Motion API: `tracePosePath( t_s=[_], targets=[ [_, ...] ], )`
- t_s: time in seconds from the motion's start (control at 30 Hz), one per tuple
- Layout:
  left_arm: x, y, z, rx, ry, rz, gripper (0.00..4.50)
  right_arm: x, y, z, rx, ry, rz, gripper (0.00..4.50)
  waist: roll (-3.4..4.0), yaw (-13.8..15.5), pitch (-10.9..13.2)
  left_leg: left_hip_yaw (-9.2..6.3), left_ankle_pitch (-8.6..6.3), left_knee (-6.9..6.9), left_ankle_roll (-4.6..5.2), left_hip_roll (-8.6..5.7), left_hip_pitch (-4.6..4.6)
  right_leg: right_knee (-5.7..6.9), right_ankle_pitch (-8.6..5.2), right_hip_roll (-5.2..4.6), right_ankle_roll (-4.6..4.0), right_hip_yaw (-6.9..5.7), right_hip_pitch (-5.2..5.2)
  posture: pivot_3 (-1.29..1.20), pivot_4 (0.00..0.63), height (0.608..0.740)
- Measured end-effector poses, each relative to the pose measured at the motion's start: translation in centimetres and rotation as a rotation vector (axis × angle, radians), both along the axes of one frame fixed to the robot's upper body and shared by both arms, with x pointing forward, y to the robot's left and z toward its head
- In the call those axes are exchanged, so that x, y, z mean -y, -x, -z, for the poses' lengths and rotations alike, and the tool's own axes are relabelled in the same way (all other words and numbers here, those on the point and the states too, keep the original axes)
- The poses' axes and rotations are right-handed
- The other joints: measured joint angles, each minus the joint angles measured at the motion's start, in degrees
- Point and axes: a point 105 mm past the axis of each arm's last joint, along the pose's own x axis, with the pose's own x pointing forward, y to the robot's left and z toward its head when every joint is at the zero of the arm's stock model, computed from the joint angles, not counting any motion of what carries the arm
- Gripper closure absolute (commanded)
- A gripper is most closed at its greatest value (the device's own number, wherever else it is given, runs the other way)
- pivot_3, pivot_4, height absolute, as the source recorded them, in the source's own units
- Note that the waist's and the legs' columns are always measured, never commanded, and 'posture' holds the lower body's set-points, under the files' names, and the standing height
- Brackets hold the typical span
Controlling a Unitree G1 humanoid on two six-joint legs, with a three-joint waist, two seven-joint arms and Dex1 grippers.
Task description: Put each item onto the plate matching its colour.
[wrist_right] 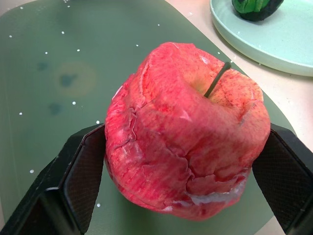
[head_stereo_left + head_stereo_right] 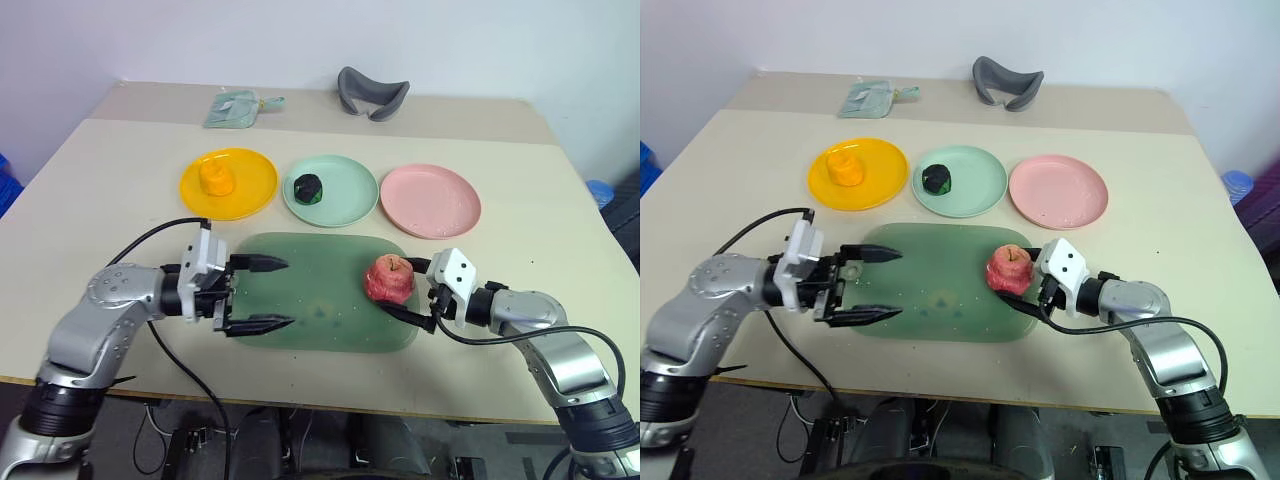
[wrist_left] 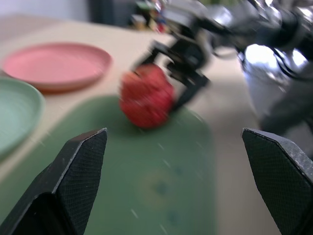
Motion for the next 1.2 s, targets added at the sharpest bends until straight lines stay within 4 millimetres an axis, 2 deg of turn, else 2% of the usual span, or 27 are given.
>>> tracePosePath(
  t_s=[0.13, 0.3, 0.53, 0.6, 0.73, 0.87, 0.93, 1.03, 1.2],
  targets=[
    [-0.6, 0.5, -0.3, -0.005, -0.025, 0.023, 0.02, -0.2, -0.3, 0.0, 0.0, -0.018, -0.005, 0.14, 0.02, -0.36, 0.01, -0.02, 0.0, -0.01, 0.0, 0.0, -0.01, 0.0, 0.0, 0.0, -0.01, 0.0, -0.02, 0.0, 0.15, 0.74],
    [-0.5, 1.0, -0.4, -0.018, -0.022, 0.035, 0.02, -0.2, -0.6, -0.1, -0.002, -0.022, -0.005, 0.14, 0.02, -0.58, 0.01, -0.02, 0.0, -0.02, 0.0, 0.01, -0.01, 0.01, 0.0, 0.01, -0.01, 0.01, -0.03, 0.0, 0.15, 0.74],
    [-0.5, 0.7, -0.2, -0.02, 0.0, -0.007, 0.02, -0.2, -1.2, -0.4, 0.007, -0.031, 0.006, 0.14, 0.04, -0.56, 0.02, -0.02, 0.0, -0.02, 0.0, 0.01, -0.01, 0.01, -0.01, 0.01, -0.01, 0.03, -0.05, 0.0, 0.15, 0.74],
    [-0.4, 0.5, -0.3, -0.016, 0.026, -0.033, 0.02, -0.3, -1.6, -1.1, 0.032, -0.047, 0.018, 0.14, 0.05, -0.58, 0.03, -0.01, 0.0, -0.02, 0.0, 0.01, -0.01, 0.02, 0.0, 0.01, -0.01, 0.04, -0.06, 0.0, 0.15, 0.74],
    [-0.4, -0.1, -0.7, 0.003, 0.074, -0.088, 0.02, -0.4, -3.6, -4.2, 0.11, -0.136, 0.061, 0.14, 0.06, -0.63, 0.04, 0.0, 0.0, -0.03, 0.0, 0.02, -0.01, 0.02, 0.0, 0.01, -0.01, 0.05, -0.07, 0.0, 0.15, 0.74],
    [0.0, -0.7, -1.0, 0.02, 0.123, -0.135, 0.02, 0.7, -7.7, -8.6, 0.206, -0.241, 0.173, 0.14, 0.1, -0.68, 0.06, 0.02, 0.0, -0.03, 0.0, 0.01, -0.01, 0.04, 0.0, 0.02, -0.02, 0.06, -0.09, 0.0, 0.15, 0.74],
    [0.2, -0.9, -1.2, 0.031, 0.138, -0.153, 0.02, 1.7, -9.8, -9.8, 0.231, -0.249, 0.243, 0.14, 0.1, -0.53, 0.06, 0.05, 0.0, -0.05, 0.0, 0.0, -0.03, 0.03, 0.0, 0.0, -0.02, 0.05, -0.1, 0.0, 0.15, 0.74],
    [0.2, -1.1, -1.2, 0.04, 0.143, -0.175, 0.02, 2.5, -11.1, -9.5, 0.208, -0.241, 0.277, 0.14, 0.11, -0.52, 0.06, 0.07, 0.0, -0.08, 0.01, 0.0, -0.05, -0.01, 0.0, -0.01, -0.01, 0.06, -0.11, 0.0, 0.15, 0.74],
    [0.3, -0.7, -1.0, 0.044, 0.143, -0.199, 0.0, 2.1, -10.3, -8.2, 0.111, -0.259, 0.201, 0.07, 0.25, -0.76, 0.15, 0.07, 0.0, -0.1, 0.0, 0.02, -0.05, 0.01, 0.0, 0.0, -0.01, 0.1, -0.14, 0.0, 0.15, 0.74]
  ],
)
